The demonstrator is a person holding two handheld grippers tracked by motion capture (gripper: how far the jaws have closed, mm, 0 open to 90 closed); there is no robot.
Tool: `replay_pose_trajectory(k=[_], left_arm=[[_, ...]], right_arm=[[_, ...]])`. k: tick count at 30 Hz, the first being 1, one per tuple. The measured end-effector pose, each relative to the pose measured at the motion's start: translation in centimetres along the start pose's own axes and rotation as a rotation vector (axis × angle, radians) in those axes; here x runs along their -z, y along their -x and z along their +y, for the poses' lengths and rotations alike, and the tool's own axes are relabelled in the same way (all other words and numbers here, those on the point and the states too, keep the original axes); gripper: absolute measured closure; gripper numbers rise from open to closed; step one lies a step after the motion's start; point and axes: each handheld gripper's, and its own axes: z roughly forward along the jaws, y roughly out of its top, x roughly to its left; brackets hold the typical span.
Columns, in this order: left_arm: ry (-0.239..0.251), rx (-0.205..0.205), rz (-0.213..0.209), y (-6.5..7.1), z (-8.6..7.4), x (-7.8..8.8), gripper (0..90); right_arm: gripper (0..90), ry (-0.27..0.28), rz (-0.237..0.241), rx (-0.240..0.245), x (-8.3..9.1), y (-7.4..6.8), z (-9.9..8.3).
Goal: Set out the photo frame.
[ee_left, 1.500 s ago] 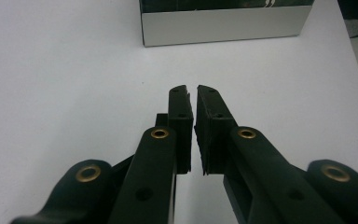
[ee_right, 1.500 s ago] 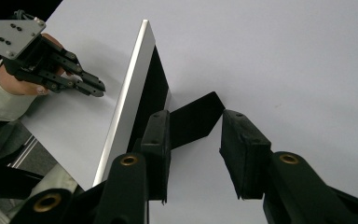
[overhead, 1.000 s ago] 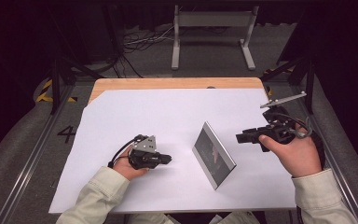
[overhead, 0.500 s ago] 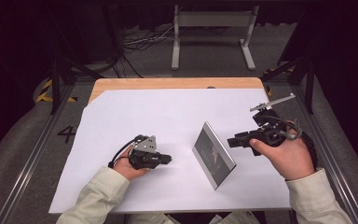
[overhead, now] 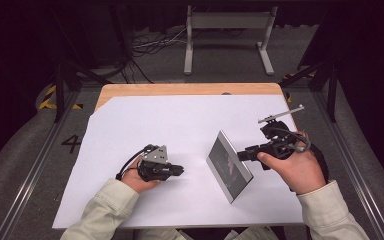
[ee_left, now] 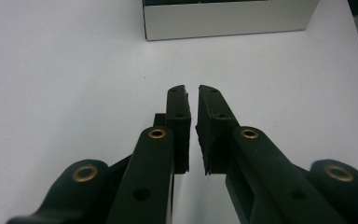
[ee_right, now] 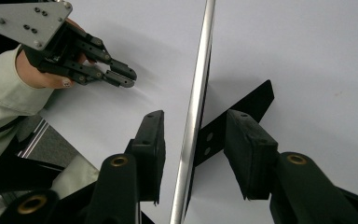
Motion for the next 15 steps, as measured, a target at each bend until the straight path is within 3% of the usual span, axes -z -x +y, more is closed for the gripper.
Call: replay_pose_trajectory(k=[15], left_arm=[[-0.001,0.004,-0.002,0.0,-0.1,-0.2,82.8]], right_arm=[[62.1,-0.063,-0.019,-0.007,-1.9,-0.1,-0.5]])
